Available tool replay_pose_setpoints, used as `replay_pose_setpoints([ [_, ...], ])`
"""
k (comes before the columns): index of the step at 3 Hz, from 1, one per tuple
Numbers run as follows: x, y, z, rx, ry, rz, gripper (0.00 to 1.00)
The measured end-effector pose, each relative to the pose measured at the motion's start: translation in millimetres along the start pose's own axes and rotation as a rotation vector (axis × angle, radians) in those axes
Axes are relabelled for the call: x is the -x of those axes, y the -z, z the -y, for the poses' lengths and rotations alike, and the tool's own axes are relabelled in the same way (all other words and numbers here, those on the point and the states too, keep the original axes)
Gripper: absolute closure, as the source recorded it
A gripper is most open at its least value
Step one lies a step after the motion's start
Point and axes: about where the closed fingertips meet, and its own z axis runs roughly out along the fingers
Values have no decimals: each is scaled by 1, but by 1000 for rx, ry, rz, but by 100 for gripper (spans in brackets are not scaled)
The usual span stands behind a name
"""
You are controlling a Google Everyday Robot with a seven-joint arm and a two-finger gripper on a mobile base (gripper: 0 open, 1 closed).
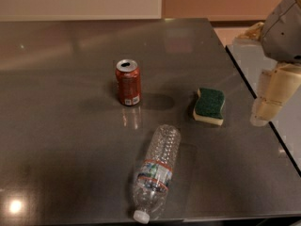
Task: Place water bottle upright
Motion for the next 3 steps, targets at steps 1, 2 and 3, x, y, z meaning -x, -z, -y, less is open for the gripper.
replay_pose_setpoints([
  [1, 25, -8, -7, 20, 209, 55, 0],
  [2, 46, -18, -23, 31, 407, 85, 0],
  [3, 67, -30, -46, 69, 625, 108, 0],
])
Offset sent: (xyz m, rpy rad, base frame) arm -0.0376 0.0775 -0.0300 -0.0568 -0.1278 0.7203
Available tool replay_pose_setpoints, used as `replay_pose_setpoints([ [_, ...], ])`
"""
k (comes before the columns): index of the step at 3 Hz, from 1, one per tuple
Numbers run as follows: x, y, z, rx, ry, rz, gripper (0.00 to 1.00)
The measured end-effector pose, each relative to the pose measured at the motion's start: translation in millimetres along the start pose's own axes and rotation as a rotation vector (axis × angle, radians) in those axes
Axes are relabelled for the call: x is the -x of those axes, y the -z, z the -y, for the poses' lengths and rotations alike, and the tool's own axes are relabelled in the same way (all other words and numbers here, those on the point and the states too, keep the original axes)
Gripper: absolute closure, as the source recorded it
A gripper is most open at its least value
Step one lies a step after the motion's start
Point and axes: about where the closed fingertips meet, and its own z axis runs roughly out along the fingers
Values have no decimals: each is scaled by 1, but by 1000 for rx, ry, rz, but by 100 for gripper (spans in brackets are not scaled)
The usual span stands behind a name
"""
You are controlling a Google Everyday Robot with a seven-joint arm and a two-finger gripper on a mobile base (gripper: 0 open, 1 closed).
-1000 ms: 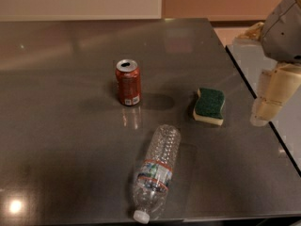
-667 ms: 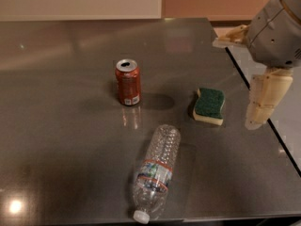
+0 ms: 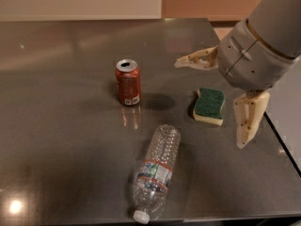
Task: Place water bottle upright
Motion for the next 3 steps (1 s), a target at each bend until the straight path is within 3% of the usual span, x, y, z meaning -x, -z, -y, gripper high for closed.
replay_pose_setpoints([
  [2, 47, -30, -17, 96, 411, 41, 0],
  [3, 66, -51, -25, 147, 562, 47, 0],
])
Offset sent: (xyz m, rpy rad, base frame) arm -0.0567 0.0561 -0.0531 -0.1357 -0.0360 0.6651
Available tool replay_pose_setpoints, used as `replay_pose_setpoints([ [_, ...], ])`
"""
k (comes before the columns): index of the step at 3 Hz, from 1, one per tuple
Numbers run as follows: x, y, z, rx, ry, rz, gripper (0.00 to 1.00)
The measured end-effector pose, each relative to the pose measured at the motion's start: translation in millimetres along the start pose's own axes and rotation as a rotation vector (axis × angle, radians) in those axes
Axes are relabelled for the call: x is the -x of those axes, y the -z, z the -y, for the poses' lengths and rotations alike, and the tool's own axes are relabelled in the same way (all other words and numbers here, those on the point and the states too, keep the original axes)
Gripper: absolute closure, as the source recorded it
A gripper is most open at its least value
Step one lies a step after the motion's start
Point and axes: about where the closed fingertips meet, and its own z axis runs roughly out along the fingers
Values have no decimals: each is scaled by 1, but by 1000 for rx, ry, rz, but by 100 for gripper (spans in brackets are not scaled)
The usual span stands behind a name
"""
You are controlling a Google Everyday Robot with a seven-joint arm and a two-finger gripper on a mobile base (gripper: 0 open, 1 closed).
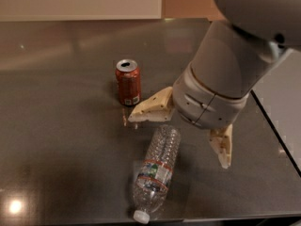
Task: Place water bottle upright
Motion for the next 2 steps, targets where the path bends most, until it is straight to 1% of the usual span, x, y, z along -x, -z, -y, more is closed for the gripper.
replay_pose_setpoints([
  [1, 10, -24, 4, 60, 90, -5, 0],
  [2, 17, -45, 7, 118, 137, -18, 0],
])
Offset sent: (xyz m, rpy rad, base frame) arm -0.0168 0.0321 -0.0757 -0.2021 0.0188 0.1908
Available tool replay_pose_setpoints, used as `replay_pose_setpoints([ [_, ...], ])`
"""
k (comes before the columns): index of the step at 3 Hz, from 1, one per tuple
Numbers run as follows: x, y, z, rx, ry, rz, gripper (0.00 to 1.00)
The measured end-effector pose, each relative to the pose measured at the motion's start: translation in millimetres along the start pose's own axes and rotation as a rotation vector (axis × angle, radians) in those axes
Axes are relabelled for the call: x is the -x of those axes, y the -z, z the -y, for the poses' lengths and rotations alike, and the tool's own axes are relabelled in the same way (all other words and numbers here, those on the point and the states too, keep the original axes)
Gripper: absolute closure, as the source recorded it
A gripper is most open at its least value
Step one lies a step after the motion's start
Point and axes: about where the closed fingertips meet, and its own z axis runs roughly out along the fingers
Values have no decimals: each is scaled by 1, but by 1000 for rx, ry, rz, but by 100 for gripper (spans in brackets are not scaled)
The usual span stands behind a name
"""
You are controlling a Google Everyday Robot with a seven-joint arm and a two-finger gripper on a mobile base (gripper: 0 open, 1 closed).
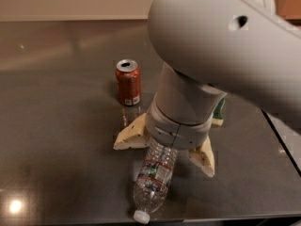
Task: Place water bottle upright
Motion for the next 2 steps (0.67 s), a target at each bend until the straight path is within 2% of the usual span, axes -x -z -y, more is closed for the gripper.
replay_pose_setpoints([
  [2, 5, -29, 3, 116, 13, -31, 0],
])
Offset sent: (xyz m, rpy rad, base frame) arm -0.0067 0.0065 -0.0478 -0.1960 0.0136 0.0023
